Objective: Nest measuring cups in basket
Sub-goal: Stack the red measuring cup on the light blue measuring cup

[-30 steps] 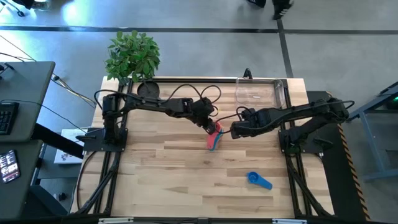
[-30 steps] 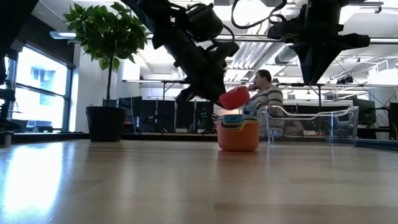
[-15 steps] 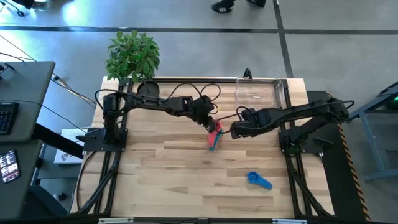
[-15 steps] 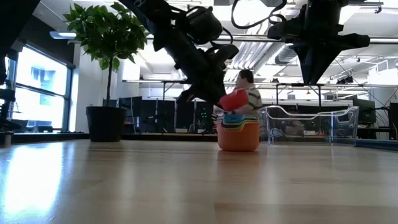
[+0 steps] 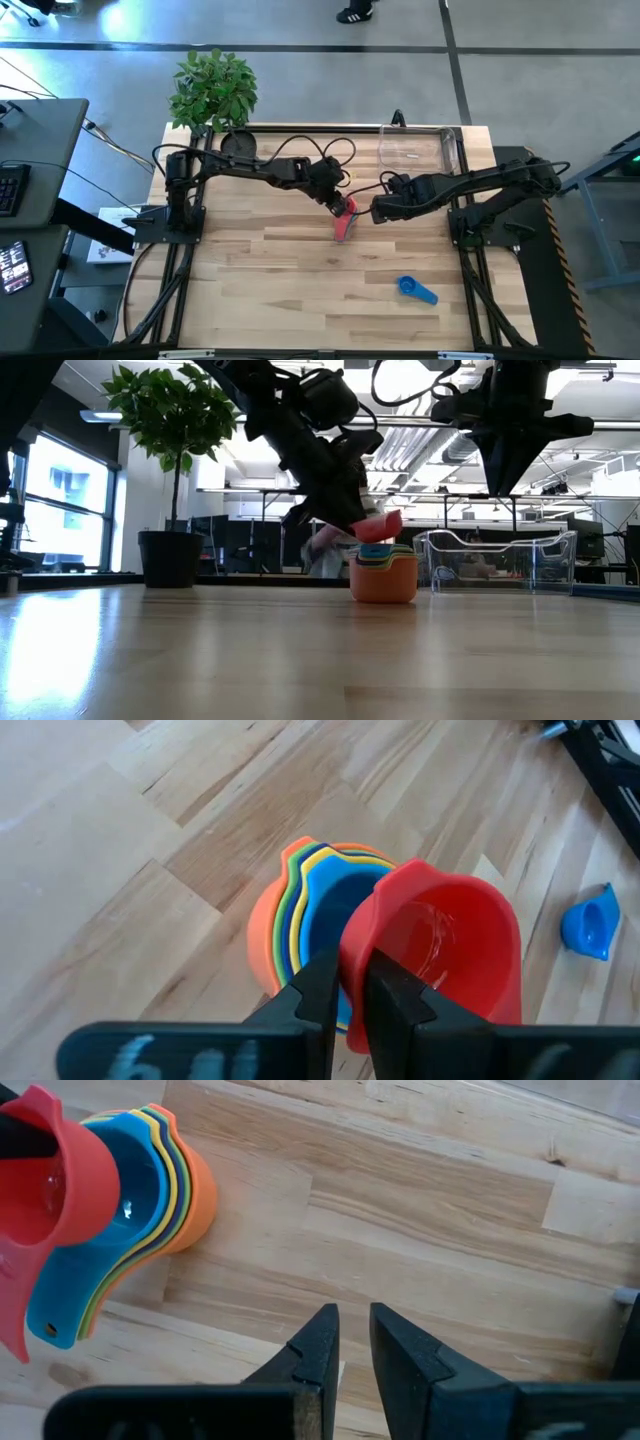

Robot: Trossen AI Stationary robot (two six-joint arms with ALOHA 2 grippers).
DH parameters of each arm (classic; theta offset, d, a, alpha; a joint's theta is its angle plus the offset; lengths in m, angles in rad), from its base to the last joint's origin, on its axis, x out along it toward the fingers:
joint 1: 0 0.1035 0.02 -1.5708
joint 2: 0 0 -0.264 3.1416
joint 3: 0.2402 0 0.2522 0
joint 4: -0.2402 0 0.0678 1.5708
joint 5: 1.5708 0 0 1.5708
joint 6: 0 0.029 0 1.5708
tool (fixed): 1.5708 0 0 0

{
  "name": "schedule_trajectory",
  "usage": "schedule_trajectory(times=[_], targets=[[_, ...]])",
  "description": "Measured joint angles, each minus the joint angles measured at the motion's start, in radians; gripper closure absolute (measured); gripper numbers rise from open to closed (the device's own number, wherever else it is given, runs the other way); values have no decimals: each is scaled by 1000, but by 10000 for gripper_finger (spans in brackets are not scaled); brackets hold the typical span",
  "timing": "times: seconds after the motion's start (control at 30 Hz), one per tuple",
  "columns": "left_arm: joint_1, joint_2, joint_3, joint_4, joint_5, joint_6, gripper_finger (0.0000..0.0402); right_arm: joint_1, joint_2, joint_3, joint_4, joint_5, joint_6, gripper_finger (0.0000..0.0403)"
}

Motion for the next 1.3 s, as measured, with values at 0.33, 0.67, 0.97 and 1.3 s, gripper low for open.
schedule_trajectory(times=[0.33, 0.67, 0.97, 1.3], targets=[[0, -1, 0, -5, 0, 33, 369, 0, 0, 0, 0, -2, -4, 351], [0, -1, 0, 5, 0, 33, 369, 0, 0, 0, 0, -3, -12, 351], [0, -1, 0, 20, 3, 7, 369, 0, 0, 0, 2, -19, -9, 351], [2, -1, 0, 18, 54, 6, 335, 0, 0, 0, 31, -19, -17, 351]])
